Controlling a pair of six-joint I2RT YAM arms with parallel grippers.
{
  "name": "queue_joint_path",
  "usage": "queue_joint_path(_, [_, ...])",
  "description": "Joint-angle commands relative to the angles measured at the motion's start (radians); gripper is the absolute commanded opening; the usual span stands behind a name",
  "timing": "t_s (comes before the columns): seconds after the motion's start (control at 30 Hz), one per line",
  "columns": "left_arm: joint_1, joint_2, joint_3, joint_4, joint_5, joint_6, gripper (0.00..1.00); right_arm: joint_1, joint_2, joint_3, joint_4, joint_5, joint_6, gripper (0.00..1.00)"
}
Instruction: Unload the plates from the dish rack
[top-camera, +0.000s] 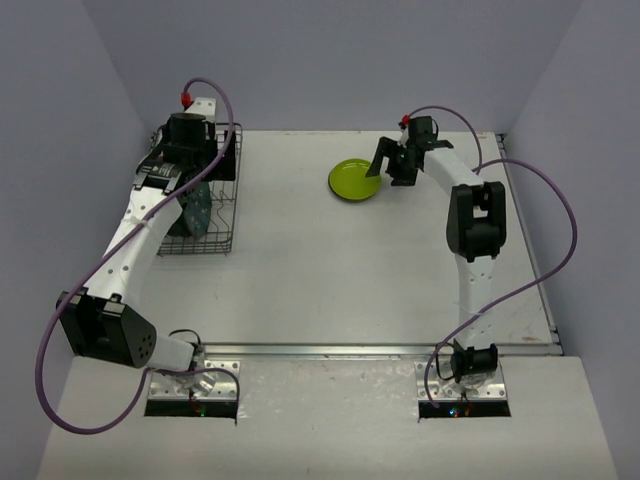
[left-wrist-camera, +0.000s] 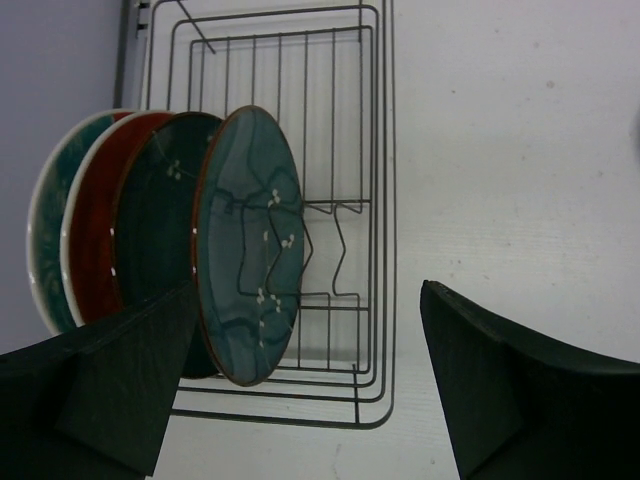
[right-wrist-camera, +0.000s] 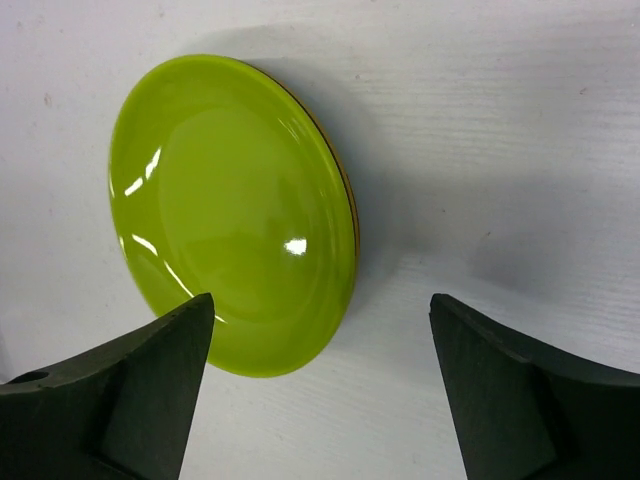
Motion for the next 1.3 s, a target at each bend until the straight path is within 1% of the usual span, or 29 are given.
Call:
queue_joint_path(0.0, [-0.004, 0.002, 0.039, 0.025, -0.185, 0.037, 0.88, 0.009, -0.136, -0.004, -0.016, 0.070, -0.077, 0.92])
queue_joint_path(0.13, [-0.002, 0.059, 0.064, -0.023, -0.271, 0.055, 0.78, 0.037, -0.235, -0.059, -0.013, 0.152, -0.151, 0.94])
queue_joint_path(0.27, [-0.002, 0.104, 0.070, -0.046, -0.314, 0.059, 0.69, 0.075, -0.358, -0.180, 0.044, 0.200, -0.220, 0.95])
queue_joint_path(0.43, [0.019, 0.170, 0.085, -0.061, -0.348, 0.052, 0.64, 0.124, -0.483, -0.302, 0.117, 0.225, -0.284, 0.96])
queue_joint_path(0.6, [0.054, 0.241, 0.105, -0.068, -0.313, 0.051, 0.62, 0.170, -0.566, -0.385, 0.160, 0.222, -0.307, 0.98])
queue_joint_path(0.97, [0.096, 0.339, 0.085, -0.045, -0.243, 0.031, 0.59, 0.173, -0.611, -0.434, 0.155, 0.143, -0.300, 0.99])
queue_joint_path(1.17, [0.155, 0.366, 0.068, -0.011, -0.134, 0.029, 0.45, 0.173, -0.634, -0.479, 0.182, 0.116, -0.309, 0.98])
queue_joint_path(1.23, [0.176, 0.363, 0.064, -0.003, -0.102, 0.029, 0.43, 0.174, -0.635, -0.484, 0.182, 0.112, -0.309, 0.98])
queue_joint_path(1.27, [0.179, 0.361, 0.061, 0.001, -0.082, 0.032, 0.39, 0.175, -0.634, -0.485, 0.181, 0.108, -0.307, 0.98])
